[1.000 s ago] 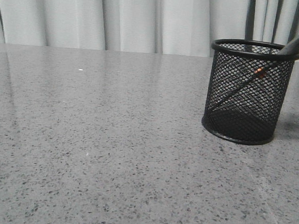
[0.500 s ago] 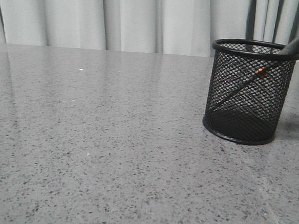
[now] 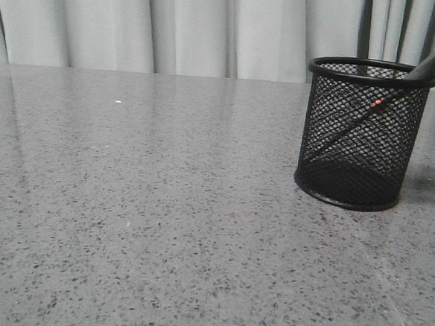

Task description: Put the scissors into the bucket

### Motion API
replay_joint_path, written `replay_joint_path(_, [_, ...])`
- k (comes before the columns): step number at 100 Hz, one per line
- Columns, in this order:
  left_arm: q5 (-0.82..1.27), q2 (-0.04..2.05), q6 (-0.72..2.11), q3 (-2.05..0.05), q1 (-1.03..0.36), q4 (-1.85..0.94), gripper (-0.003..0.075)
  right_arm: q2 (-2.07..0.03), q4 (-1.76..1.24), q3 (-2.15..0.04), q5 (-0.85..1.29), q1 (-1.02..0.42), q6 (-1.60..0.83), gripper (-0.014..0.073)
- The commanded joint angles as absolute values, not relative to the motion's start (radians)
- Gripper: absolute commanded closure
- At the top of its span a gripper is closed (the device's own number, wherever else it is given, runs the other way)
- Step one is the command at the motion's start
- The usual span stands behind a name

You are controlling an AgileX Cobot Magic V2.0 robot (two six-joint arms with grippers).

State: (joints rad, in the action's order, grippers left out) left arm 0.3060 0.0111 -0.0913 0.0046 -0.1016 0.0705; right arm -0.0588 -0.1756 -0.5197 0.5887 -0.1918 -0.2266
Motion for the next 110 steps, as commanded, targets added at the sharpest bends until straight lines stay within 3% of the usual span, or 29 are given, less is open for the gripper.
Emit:
replay_joint_path(1, [0.25,0.003,-0.099,0.049,-0.094,0.05,0.074,-0.071,-0.171,-0.542,0.502,-0.195,-0.232,0.0654])
replay_joint_path(71, [0.25,-0.023,-0.099,0.049,-0.094,0.05,0.074,-0.071,-0.171,-0.54,0.505,-0.195,-0.232,0.0654])
replay_joint_path(79, [0.25,-0.023,-0.099,0.049,-0.094,0.05,0.074,-0.071,-0.036,-0.509,0.497,-0.191,-0.228,0.0654])
replay_joint_path(110, [0.25,-0.023,-0.099,0.049,-0.094,0.05,0.074,-0.071,0.05,-0.115,0.115,-0.035,-0.035,0.0654])
